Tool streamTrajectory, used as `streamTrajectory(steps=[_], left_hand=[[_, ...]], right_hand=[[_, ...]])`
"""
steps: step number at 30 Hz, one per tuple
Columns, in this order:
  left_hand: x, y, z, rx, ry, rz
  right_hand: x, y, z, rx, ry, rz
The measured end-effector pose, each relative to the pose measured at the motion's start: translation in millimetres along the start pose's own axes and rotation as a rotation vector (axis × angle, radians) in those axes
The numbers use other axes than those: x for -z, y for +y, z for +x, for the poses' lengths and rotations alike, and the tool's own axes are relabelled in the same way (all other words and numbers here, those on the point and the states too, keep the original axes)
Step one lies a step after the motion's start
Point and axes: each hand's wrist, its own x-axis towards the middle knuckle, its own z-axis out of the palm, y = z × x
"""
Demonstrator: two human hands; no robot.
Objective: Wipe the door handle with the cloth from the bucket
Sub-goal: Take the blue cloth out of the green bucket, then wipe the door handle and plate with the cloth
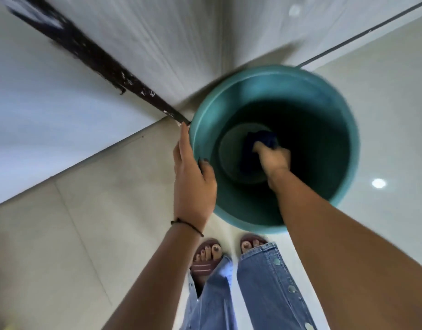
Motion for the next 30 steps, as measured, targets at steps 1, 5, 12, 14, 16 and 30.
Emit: streamTrajectory(steps=[1, 5, 12, 14, 16, 30], left_hand=[[7.5, 8.7, -5.2, 0.08, -0.059, 0.01], [52.8, 68.4, -38.1, 0.377, -0.181, -0.108], [213.8, 219.1, -170.2, 0.569, -0.374, -0.834], [258.3, 251.2, -208.4, 0.485, -0.266, -0.869], [303.7, 271.3, -248.7, 0.433, -0.137, -0.854], [582.0, 213.5, -416.9, 0.079, 0.408, -0.78]], right_hand=[[10.4, -11.2, -23.1, 0.036, -0.01, 0.042], [66.3, -56.1, -131.9, 0.099, -0.149, 0.19], [177.6, -147.6, -388.6, 0.165, -0.487, 0.17], [193.8, -168.8, -448.0, 0.251, -0.493, 0.077], [203.0, -186.7, -509.6, 0.343, -0.508, -0.023], [31.9, -137.2, -802.5, 0.202, -1.108, -0.065]])
